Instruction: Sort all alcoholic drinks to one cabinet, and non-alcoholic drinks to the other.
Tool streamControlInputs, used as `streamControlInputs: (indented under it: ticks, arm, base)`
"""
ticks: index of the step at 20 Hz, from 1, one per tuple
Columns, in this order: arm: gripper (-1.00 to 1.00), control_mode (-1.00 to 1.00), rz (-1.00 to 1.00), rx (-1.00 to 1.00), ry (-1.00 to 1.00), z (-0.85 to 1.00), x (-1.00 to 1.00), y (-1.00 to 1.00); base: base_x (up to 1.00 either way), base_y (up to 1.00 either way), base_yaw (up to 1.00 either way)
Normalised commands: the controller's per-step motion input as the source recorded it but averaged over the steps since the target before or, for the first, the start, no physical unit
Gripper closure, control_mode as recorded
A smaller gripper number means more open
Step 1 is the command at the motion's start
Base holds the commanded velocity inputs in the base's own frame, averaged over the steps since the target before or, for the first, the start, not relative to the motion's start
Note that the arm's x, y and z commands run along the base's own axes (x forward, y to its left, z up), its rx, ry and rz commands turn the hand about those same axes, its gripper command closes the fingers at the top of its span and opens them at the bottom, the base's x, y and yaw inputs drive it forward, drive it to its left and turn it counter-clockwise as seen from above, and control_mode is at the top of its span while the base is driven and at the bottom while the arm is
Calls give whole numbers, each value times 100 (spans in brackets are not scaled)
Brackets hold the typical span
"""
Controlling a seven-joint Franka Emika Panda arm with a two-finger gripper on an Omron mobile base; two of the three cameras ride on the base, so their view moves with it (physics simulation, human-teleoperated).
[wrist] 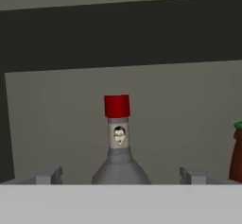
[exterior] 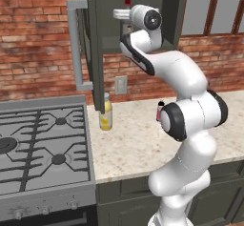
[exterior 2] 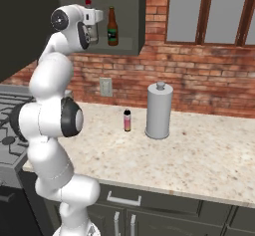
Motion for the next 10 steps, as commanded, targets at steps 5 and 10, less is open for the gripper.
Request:
streamControlInputs:
  ticks: [5,10]
  arm:
    - [-100,-100,0,0,0,6,-64,0]
    - [-100,-100,0,0,0,16,-94,-5]
  base:
    - [0,0,0]
    - [0,0,0]
